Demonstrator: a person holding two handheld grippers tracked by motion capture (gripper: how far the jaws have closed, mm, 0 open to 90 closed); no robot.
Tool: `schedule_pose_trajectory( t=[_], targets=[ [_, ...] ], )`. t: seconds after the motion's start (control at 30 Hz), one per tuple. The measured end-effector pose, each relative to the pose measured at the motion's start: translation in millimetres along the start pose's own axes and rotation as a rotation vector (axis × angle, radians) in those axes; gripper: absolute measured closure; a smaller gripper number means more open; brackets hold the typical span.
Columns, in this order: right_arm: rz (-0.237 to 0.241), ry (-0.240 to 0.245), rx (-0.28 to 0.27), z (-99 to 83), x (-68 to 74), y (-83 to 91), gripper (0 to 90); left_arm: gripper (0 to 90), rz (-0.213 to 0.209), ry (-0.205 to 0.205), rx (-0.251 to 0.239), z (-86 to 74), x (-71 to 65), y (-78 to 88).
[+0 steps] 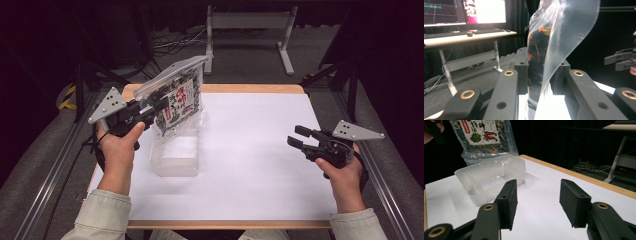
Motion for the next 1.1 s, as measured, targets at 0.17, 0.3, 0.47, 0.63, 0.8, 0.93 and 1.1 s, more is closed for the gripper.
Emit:
schedule_pose_trajectory(
  t=[0.17,0.3,0.47,0.63,0.8,0.93,1.1],
  targets=[
    [0.004,0.000,0.004,-0.1,0.6,-0.5,49.0,72.5,0.008,0.020,-0.004,-10.2,4.5,2.9],
    [0.005,-0.002,0.007,-0.2,0.8,-0.8,48.8,72.5,0.010,0.026,-0.002,-15.5,5.6,3.9],
    [0.011,-0.005,0.006,-0.5,1.2,-1.5,48.6,72.5,0.016,0.036,0.007,-23.2,8.2,6.5],
    [0.013,-0.008,0.009,-1.5,1.4,-2.7,48.5,72.5,0.020,0.053,0.012,-29.2,9.7,8.7],
    [0.018,-0.009,0.010,-1.6,1.7,-3.1,48.2,72.5,0.019,0.052,0.031,-33.8,10.3,8.2],
    [0.022,-0.011,0.011,-1.7,1.9,-3.4,48.1,72.4,0.022,0.061,0.043,-38.6,10.9,6.8],
    [0.022,-0.013,0.012,-2.2,1.8,-3.6,47.8,72.4,0.022,0.064,0.065,-44.7,12.1,4.8]
  ],
)
Point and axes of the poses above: each handheld gripper's, and its own axes: y roughly backward along the jaws, z roughly out of its top, x roughly to its left, the point moved 1 cm from there along -y, roughly forward along the jaws, and after that the axes turned 7 degrees about -z, right-handed, at the moved point
